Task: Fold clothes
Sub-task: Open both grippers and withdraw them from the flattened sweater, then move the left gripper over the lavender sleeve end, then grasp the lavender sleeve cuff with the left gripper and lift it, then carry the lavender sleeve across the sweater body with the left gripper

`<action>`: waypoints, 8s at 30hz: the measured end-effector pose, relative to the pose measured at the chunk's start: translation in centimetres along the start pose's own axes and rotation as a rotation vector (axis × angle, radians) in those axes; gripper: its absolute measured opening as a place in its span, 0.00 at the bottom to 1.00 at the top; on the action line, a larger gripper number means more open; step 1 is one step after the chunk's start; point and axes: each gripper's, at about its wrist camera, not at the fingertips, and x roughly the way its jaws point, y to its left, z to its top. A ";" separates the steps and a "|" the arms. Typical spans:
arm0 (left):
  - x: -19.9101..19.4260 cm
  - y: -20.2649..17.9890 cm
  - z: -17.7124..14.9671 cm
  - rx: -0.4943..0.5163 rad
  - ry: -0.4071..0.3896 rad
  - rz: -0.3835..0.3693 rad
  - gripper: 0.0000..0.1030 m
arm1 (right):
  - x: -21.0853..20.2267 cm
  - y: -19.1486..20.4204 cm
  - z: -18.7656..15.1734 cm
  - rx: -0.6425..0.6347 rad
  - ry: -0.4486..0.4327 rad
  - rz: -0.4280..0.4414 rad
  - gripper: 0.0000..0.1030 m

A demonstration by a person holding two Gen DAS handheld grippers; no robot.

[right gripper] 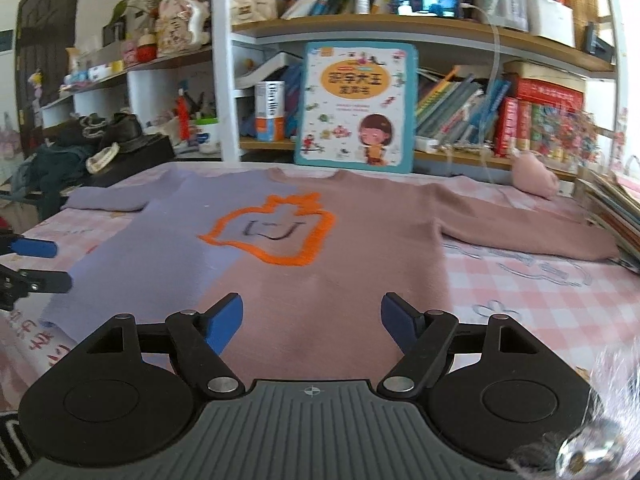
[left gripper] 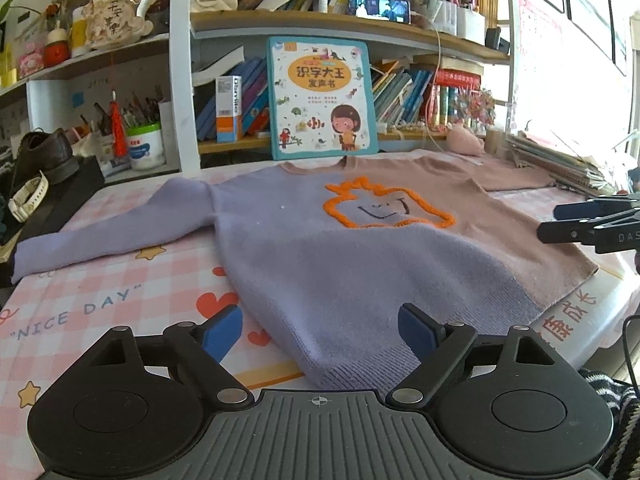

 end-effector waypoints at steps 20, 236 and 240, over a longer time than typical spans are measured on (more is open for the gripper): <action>-0.5 1.5 -0.4 -0.016 -0.064 0.016 0.87 | 4.2 6.7 3.0 -0.154 0.006 0.098 0.72; 7.9 16.7 15.0 -0.485 -0.285 0.145 0.03 | 11.9 -5.8 5.0 -0.064 0.042 -0.024 1.00; 10.1 13.6 17.5 -0.465 -0.297 -0.009 0.03 | 11.1 -5.7 4.4 -0.084 0.042 -0.067 1.00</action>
